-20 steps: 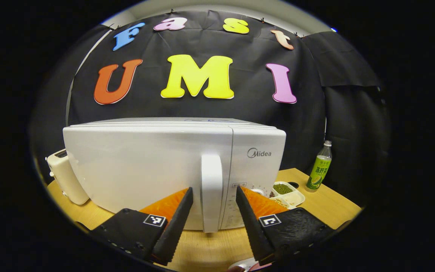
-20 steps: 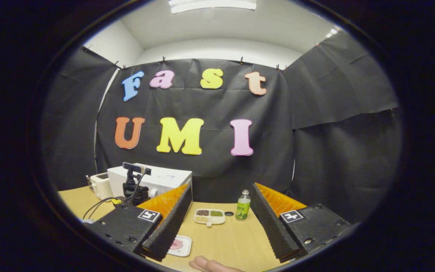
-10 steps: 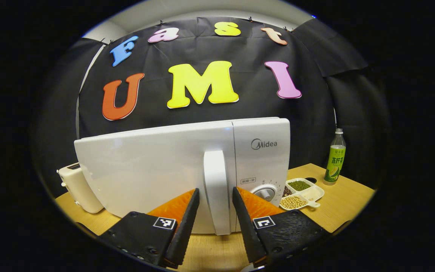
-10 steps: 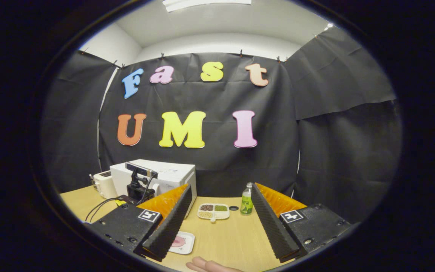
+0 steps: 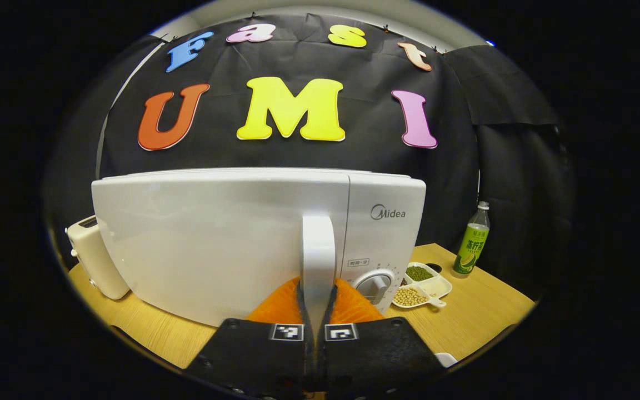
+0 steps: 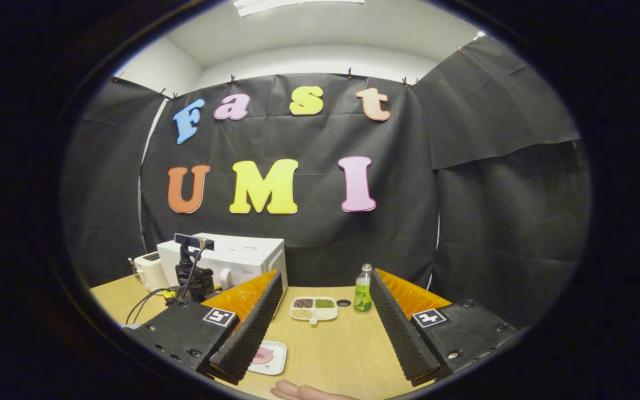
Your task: Open the microwave oven with the left hand, put the food in, and close the microwave oven.
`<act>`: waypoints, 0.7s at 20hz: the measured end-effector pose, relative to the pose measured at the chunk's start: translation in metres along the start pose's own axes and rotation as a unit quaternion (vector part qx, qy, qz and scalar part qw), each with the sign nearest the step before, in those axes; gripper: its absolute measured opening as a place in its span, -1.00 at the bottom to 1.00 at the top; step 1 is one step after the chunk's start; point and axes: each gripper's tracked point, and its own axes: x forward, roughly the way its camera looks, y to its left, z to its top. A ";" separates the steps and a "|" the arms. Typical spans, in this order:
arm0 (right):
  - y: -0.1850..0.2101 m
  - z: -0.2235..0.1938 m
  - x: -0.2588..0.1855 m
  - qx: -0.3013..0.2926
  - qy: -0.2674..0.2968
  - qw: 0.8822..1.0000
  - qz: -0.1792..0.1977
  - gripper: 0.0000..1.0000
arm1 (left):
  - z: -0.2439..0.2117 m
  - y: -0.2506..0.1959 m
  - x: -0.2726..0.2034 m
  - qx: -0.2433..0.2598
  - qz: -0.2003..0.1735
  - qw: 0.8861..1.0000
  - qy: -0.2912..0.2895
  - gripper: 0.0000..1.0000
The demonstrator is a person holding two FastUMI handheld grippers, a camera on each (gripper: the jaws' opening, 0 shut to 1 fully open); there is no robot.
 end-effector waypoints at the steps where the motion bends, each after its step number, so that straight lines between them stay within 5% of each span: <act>1: 0.001 -0.001 0.001 -0.001 -0.001 1.000 0.000 1.00 | 0.000 0.000 -0.005 0.009 0.005 1.000 0.003 -1.00; 7: 0.001 -0.006 0.002 -0.004 0.003 1.000 0.000 1.00 | -0.001 0.000 -0.026 0.014 0.001 1.000 -0.014 -1.00; 14: 0.011 -0.009 -0.008 0.023 0.003 1.000 0.000 1.00 | -0.013 0.008 -0.092 0.028 -0.078 0.997 -0.009 -1.00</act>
